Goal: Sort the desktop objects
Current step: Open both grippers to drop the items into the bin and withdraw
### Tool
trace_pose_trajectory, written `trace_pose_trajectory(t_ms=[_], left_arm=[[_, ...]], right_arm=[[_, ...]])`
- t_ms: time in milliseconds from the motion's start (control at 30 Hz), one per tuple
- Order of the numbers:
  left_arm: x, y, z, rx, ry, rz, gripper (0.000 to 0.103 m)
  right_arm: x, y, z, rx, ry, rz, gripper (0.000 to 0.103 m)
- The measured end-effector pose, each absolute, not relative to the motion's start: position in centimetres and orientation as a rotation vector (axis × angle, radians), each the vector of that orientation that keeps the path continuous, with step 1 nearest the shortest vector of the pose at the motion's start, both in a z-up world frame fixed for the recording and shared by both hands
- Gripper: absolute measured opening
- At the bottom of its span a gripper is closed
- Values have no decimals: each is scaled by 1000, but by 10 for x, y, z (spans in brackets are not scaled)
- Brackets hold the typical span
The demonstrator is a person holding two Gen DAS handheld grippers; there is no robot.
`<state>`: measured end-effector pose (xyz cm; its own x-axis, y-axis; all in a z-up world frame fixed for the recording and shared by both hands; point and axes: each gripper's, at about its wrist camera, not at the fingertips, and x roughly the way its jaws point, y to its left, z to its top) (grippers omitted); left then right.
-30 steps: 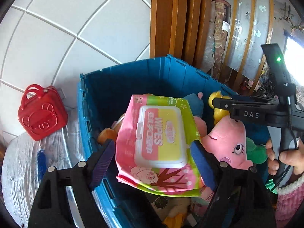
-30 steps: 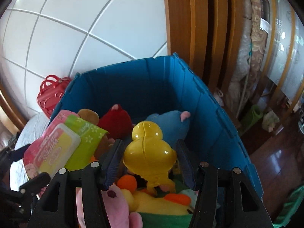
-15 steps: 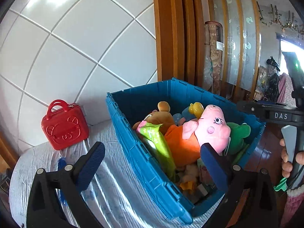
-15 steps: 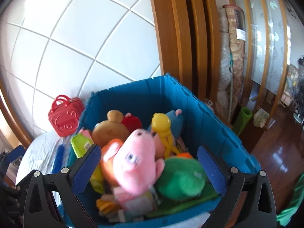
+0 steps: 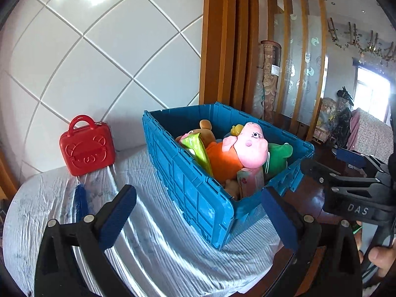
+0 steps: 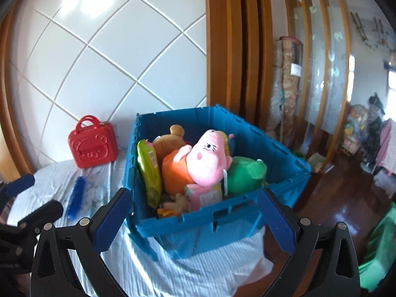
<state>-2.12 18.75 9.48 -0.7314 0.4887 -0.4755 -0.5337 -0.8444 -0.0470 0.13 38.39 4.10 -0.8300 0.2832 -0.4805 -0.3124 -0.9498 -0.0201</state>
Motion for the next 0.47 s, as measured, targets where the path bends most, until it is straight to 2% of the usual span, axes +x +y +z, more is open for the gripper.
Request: trace_pose_trajectory(t_ms=[467], left_arm=[[7, 168, 103, -619, 127, 2560, 102]], right_arm=[[38, 362, 36, -735, 108, 2741, 103]])
